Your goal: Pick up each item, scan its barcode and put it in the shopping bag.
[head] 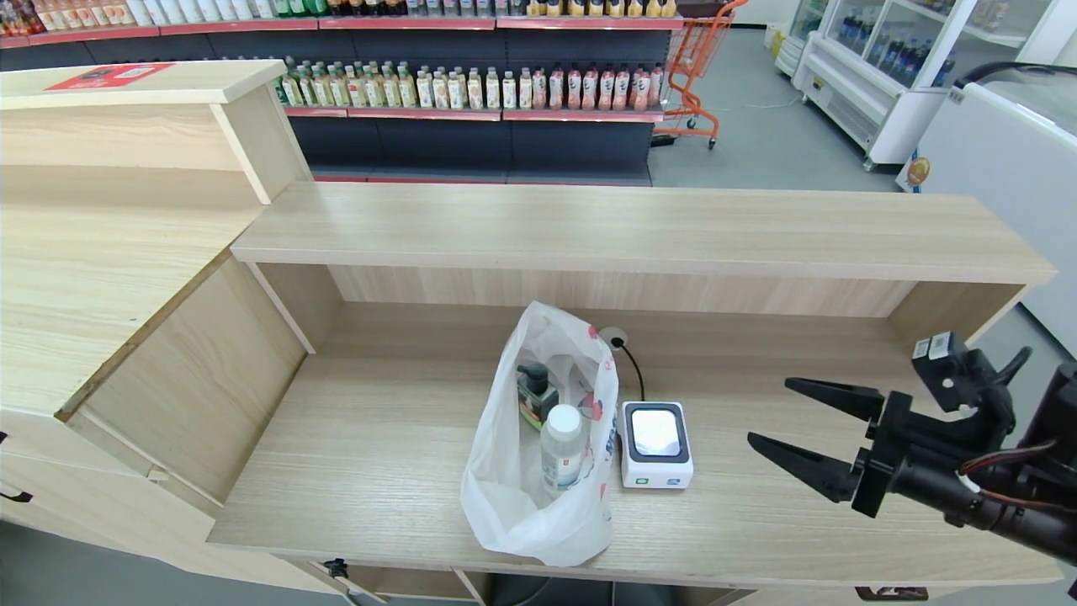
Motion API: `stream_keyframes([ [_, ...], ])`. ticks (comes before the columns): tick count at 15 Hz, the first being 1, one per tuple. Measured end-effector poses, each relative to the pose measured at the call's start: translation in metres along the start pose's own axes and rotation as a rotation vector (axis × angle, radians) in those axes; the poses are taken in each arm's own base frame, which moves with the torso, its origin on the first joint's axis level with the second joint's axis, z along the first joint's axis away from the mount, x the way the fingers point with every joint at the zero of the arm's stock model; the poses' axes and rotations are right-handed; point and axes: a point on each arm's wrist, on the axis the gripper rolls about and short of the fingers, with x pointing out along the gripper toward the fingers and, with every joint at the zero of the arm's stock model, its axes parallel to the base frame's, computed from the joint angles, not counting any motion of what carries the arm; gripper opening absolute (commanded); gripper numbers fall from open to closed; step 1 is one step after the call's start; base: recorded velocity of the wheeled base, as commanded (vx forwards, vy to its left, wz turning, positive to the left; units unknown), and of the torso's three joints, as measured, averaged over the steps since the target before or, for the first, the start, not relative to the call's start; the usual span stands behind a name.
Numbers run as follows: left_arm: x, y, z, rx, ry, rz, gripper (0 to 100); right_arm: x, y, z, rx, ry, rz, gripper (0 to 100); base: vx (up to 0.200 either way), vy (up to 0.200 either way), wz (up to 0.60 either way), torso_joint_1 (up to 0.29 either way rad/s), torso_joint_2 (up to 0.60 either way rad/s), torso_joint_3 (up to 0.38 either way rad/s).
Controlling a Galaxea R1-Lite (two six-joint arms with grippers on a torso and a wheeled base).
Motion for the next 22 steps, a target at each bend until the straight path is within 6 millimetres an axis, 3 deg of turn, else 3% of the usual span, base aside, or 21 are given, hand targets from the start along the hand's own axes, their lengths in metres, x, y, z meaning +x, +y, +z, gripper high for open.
stream_keyframes([
  [4, 0.0, 0.0, 0.0, 0.0, 0.0, 0.0, 100, -0.035, 0.01, 0.014, 0.031, 0.067, -0.259, 100, 0.0, 0.0, 0.0, 0.0, 0.0, 0.0],
  [7, 0.0, 0.0, 0.0, 0.0, 0.0, 0.0, 100, -0.071, 0.035, 0.016, 0.059, 0.11, -0.419, 100, 0.0, 0.0, 0.0, 0.0, 0.0, 0.0],
  [12, 0.0, 0.0, 0.0, 0.0, 0.0, 0.0, 100, -0.134, 0.082, -0.009, 0.066, 0.121, -0.624, 100, 0.0, 0.0, 0.0, 0.0, 0.0, 0.0],
  [15, 0.0, 0.0, 0.0, 0.0, 0.0, -0.001, 100, -0.161, 0.107, -0.029, 0.071, 0.12, -0.681, 100, 0.0, 0.0, 0.0, 0.0, 0.0, 0.0],
  [19, 0.0, 0.0, 0.0, 0.0, 0.0, 0.0, 100, -0.183, 0.131, -0.059, 0.07, 0.087, -0.76, 100, 0.0, 0.0, 0.0, 0.0, 0.0, 0.0],
  [22, 0.0, 0.0, 0.0, 0.0, -0.001, 0.0, 100, -0.188, 0.136, -0.06, 0.03, 0.005, -0.78, 100, 0.0, 0.0, 0.0, 0.0, 0.0, 0.0],
])
